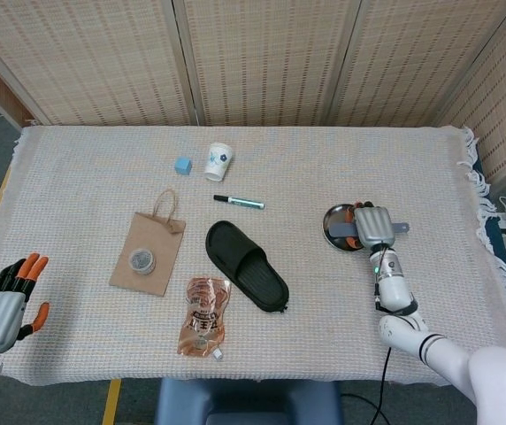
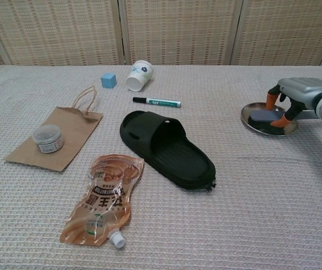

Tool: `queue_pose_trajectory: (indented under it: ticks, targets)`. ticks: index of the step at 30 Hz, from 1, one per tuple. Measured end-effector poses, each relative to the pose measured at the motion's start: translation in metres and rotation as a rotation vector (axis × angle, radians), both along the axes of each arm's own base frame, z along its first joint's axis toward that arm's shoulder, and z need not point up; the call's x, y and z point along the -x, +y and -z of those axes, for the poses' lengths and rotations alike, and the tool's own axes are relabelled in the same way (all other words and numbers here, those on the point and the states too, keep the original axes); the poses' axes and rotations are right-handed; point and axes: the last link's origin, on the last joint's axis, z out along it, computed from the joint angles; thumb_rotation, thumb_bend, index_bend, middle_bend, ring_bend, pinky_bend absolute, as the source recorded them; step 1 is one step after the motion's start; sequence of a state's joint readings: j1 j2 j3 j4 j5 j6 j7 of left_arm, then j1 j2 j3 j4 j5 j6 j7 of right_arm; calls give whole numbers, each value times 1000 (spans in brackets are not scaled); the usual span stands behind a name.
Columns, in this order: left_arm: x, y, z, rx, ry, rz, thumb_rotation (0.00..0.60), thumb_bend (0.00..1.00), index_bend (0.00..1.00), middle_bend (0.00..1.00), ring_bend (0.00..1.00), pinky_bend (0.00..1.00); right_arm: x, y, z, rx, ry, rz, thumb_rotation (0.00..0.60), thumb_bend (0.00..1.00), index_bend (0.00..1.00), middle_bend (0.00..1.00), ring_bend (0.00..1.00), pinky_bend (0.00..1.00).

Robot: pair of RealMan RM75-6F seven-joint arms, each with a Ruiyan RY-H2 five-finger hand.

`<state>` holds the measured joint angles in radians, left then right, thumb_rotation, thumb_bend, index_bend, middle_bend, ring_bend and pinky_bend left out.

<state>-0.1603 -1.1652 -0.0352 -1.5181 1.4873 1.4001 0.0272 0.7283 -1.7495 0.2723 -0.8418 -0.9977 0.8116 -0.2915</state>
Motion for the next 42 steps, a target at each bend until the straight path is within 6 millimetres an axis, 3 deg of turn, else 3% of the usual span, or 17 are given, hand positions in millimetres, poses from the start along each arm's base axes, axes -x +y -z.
queue_pose_trajectory:
  ticks: [16,29,36,42]
  targets:
    - [-1,-2,0,5,-6,9,600,474,0,0,0,90,-4,1,5,19,19,-59,600,274,818,529,488,745]
    - [-5,-1,0,18,-32,37,600,483,0,0,0,91,-13,1,-10,59,6,-134,600,350,916,600,561,840]
    - [-19,12,5,78,-63,122,600,549,0,0,0,90,-22,2,-23,55,7,-177,600,351,916,600,561,841]
    - [-57,50,26,264,-104,233,600,556,0,0,0,85,-43,-3,-35,62,37,-206,600,351,913,601,561,841]
